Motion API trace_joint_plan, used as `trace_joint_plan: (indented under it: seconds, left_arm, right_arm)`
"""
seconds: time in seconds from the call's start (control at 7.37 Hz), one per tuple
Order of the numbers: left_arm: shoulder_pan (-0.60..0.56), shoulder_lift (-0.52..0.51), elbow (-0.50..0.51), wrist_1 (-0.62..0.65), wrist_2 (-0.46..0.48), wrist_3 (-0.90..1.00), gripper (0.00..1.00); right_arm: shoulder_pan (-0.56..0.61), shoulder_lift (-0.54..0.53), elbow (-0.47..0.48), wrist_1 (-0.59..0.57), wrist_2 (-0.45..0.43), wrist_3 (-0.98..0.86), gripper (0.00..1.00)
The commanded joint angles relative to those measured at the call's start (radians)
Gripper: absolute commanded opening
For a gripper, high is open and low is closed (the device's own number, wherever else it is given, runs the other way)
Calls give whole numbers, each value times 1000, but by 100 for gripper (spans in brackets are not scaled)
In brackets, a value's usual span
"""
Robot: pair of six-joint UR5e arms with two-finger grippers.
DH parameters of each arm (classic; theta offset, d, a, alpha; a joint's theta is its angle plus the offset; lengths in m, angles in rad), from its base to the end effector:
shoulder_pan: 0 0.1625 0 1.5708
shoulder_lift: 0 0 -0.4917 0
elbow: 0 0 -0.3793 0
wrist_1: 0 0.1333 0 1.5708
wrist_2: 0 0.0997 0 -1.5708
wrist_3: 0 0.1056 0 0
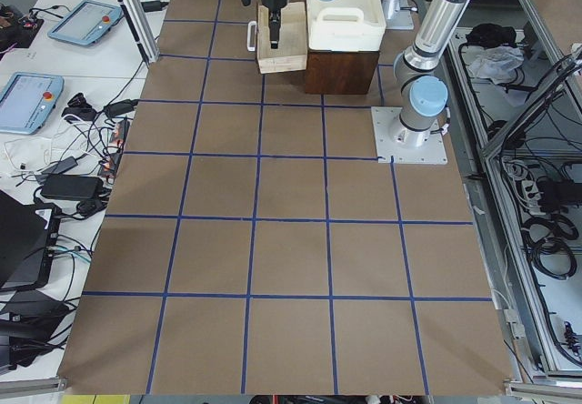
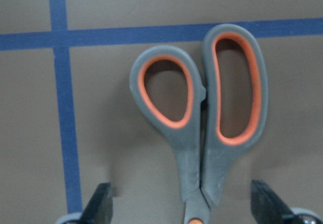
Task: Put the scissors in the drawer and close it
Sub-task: 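Lower the right gripper and close it on the scissors blades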
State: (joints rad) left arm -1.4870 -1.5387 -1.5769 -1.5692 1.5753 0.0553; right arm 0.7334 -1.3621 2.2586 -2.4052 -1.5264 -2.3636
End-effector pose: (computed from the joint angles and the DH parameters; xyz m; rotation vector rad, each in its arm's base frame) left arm -0.0934 -0.4754 0.5610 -0.0448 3.1346 -0.0426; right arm -0.2283 -0.3915 0.2358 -2.1273 2.2274 -0.0712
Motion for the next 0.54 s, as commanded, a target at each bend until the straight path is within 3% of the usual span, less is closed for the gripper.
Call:
trace_joint_plan:
  seconds: [0.0,0.41]
  left_arm:
    - [-1,-3,0,0,-1,-6,100]
    - [-1,-3,-2,1,-3,-6,100]
  right_arm:
    - [0,-2,4,-3,-5,-2,82]
    - [1,-2,4,-11,-37,-3,21]
